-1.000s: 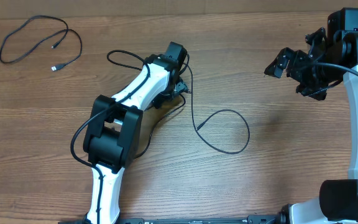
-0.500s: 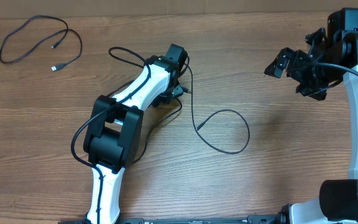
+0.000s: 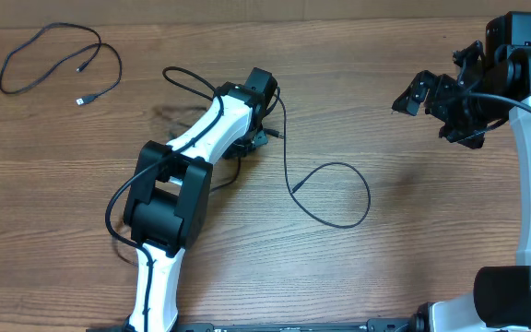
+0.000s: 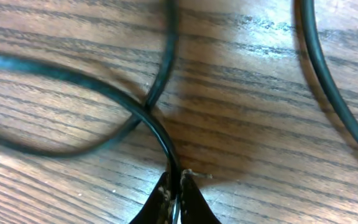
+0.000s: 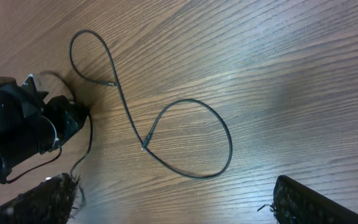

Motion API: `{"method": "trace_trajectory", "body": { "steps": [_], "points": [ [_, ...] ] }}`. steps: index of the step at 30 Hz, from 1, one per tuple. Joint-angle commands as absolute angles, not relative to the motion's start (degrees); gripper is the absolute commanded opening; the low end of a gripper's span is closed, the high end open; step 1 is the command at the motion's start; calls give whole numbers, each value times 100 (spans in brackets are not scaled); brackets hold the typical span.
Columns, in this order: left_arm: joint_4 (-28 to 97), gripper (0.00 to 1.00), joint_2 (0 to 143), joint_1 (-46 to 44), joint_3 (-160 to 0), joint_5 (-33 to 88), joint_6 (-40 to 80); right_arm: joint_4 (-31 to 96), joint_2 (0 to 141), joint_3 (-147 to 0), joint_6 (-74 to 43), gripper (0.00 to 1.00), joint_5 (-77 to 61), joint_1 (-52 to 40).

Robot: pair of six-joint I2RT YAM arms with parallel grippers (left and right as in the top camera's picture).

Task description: Untangle cables

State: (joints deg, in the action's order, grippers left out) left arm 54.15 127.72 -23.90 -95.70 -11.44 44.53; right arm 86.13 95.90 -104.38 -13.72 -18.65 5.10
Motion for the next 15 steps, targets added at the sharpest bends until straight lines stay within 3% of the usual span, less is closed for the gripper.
{"method": "trace_trajectory", "body": {
  "steps": [1, 9, 15],
  "points": [
    [5627, 4, 12995, -2318, -9417, -1087, 4211, 8593, 9515, -10451, -1385, 100, -1896, 491],
    [7028, 4, 12960, -2316, -10600, -1092, 4174, 8593, 9515, -10451, -1385, 100, -1896, 491],
    [8309, 4, 12951, -2318, -12440, -917, 3835, 8593, 9515, -10451, -1385, 100, -1896, 491]
  ]
}}
